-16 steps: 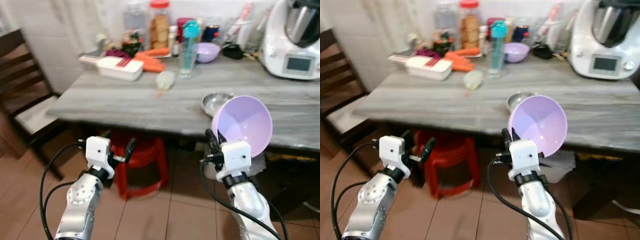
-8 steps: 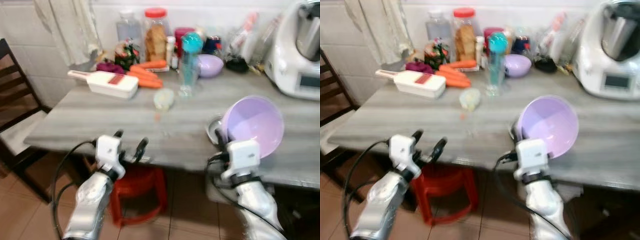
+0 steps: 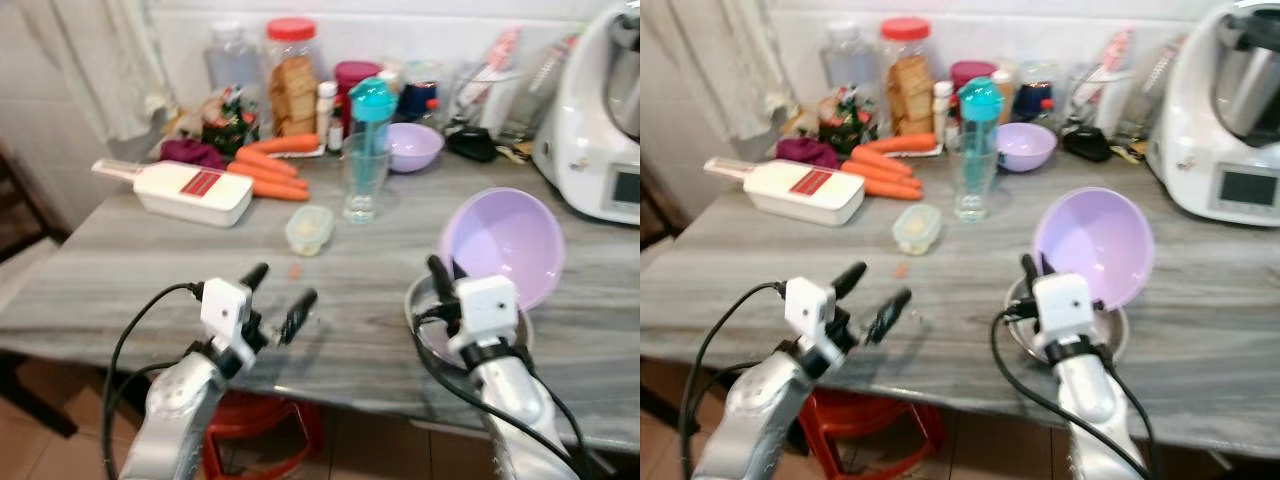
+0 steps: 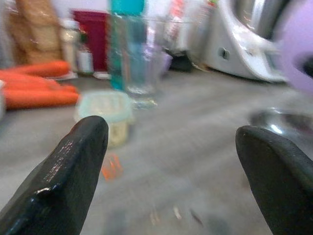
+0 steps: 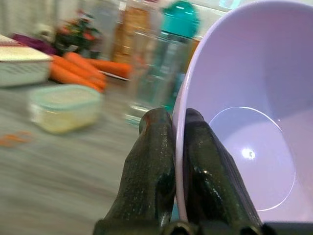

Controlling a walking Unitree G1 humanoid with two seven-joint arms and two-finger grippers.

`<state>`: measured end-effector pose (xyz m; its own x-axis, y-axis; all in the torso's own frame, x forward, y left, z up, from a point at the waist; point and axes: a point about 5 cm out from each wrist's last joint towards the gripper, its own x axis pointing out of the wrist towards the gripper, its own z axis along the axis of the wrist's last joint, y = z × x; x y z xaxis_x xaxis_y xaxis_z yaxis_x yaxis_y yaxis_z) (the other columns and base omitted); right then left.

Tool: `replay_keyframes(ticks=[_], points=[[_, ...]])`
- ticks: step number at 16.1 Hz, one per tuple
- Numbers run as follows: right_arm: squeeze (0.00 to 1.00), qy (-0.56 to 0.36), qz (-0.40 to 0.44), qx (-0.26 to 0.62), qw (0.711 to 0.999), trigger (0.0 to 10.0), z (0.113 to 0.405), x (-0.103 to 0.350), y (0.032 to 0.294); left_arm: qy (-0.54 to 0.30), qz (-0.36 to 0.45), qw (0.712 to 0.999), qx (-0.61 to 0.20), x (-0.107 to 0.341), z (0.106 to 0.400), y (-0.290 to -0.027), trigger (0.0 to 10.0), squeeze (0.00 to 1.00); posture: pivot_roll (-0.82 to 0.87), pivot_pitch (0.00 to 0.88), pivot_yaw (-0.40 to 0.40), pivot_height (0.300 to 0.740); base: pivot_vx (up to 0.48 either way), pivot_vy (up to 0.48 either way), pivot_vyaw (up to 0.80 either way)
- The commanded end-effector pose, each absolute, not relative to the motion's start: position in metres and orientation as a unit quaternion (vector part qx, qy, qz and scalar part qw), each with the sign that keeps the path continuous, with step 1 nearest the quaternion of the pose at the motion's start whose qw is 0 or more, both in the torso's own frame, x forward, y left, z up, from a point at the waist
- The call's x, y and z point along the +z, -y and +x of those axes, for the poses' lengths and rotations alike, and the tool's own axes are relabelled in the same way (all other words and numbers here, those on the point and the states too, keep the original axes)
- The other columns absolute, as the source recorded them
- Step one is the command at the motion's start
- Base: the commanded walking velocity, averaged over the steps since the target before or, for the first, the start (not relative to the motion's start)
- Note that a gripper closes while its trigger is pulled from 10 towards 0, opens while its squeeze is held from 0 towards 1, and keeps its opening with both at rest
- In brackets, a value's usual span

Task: Setting the table

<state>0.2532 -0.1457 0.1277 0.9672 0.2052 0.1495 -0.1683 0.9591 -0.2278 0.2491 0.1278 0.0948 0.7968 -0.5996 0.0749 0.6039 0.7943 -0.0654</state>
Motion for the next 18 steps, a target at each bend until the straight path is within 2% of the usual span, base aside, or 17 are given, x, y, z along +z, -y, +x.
replay_keyframes(ticks=[1, 8, 15, 18], points=[[0.0, 0.082, -0.107, 0.106, 0.985, 10.0, 0.254, 0.128, 0.141, 0.019, -0.049, 0.938, -0.341, 0.096, 0.246, -0.126, 10.0, 0.0, -0.01, 0.0, 0.016, 0.74, 0.0, 0.0, 0.0], [0.0, 0.064, -0.116, 0.13, 0.983, 10.0, 0.268, 0.129, 0.136, -0.033, -0.071, 0.902, -0.425, 0.094, 0.233, -0.129, 10.0, 0.0, -0.01, 0.0, 0.005, 0.74, 0.0, 0.0, 0.0], [0.0, 0.014, -0.093, 0.256, 0.962, 10.0, 0.276, 0.121, 0.089, -0.046, -0.064, 0.891, -0.447, 0.094, 0.23, -0.129, 10.0, 0.0, -0.01, 0.0, 0.001, 0.74, 0.0, 0.0, 0.0], [0.0, -0.001, -0.085, 0.279, 0.956, 10.0, 0.275, 0.118, 0.083, -0.052, -0.066, 0.889, -0.45, 0.094, 0.229, -0.13, 10.0, 0.0, -0.01, 0.0, 0.001, 0.74, 0.0, 0.0, 0.0]])
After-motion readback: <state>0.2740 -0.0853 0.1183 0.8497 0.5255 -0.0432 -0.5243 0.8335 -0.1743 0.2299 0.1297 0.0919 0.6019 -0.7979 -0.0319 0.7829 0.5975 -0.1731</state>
